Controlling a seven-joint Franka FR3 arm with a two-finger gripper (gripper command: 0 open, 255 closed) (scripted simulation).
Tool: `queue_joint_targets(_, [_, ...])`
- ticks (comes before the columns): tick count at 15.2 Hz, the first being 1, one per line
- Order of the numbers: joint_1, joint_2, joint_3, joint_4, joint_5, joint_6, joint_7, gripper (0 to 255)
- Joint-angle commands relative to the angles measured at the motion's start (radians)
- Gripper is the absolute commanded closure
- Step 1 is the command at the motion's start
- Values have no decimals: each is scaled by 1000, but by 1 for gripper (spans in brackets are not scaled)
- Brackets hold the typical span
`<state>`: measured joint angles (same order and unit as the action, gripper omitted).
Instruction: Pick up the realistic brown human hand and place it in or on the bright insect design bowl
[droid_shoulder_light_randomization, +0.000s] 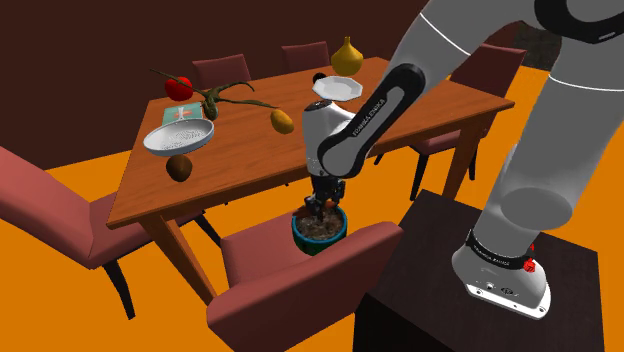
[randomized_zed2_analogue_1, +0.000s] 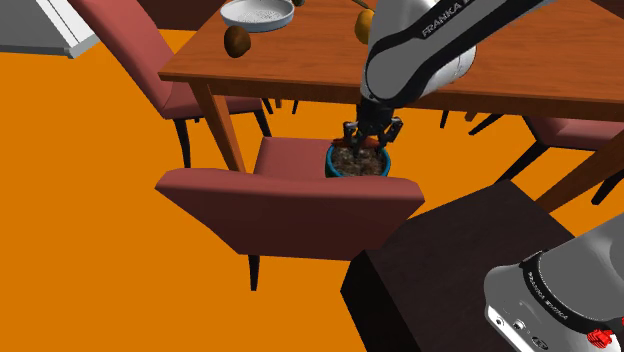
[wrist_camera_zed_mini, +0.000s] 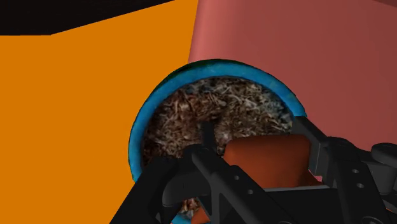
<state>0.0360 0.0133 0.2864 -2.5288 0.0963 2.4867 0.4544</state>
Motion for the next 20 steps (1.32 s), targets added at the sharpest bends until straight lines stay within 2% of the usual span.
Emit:
queue_joint_targets(1, [-17,-10,-16,-23,4,11,-40,255])
queue_joint_targets(13, [-10,167,-32,-29,-62,191,0,255])
queue_joint_targets(20, [-10,167,-32,-29,-62,191,0,255])
